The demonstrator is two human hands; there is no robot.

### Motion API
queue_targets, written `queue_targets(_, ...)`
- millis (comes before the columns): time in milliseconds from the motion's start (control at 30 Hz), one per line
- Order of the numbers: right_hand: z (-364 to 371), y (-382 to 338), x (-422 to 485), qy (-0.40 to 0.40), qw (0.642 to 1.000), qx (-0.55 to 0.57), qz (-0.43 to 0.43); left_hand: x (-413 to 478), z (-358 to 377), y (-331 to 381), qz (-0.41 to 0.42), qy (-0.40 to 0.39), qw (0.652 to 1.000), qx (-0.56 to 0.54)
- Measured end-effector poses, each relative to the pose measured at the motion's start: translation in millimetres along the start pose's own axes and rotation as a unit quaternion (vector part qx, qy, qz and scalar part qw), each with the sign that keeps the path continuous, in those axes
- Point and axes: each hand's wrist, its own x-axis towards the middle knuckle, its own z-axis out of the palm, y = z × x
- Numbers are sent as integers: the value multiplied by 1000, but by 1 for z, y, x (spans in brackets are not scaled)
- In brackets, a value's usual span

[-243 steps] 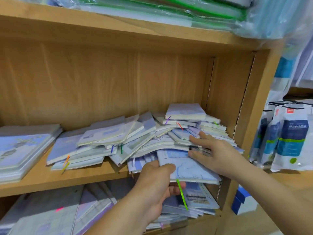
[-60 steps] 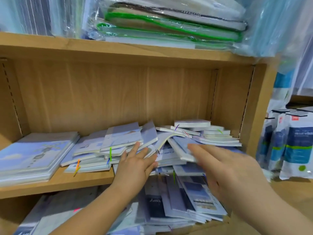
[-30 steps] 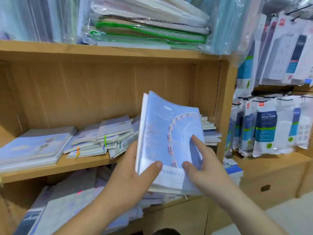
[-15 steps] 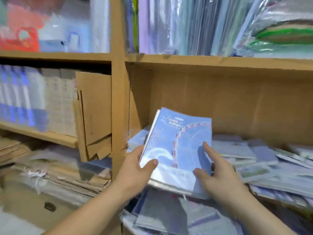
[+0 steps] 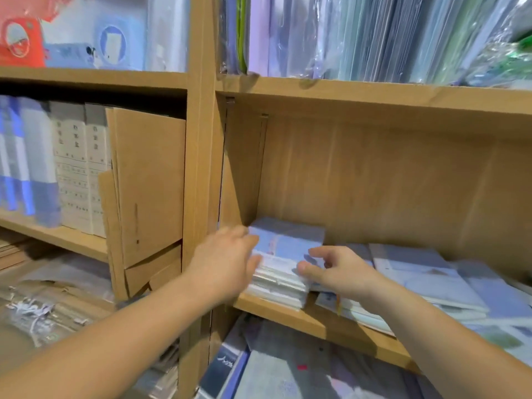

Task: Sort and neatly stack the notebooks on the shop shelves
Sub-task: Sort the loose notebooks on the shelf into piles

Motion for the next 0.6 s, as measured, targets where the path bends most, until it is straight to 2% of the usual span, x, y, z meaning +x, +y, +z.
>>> queue_targets(33, -1, 2, 2, -13, 999, -31, -4, -4, 8, 1, 25, -37, 998, -35)
queue_targets(100, 0, 3, 6, -20, 996, -90, -10, -7, 21, 1, 63, -78, 995, -28)
queue_targets(333, 2, -2, 6, -13, 975, -203, -88, -5, 27, -12, 19, -30, 999, -29)
queue_targets(500, -76, 27, -19, -23, 954, -297, -39, -5, 19, 12, 0, -50, 998, 44)
queue_targets(600, -108, 51, -35, -31, 934, -355, -3, 9, 12, 47, 58, -38, 995, -79)
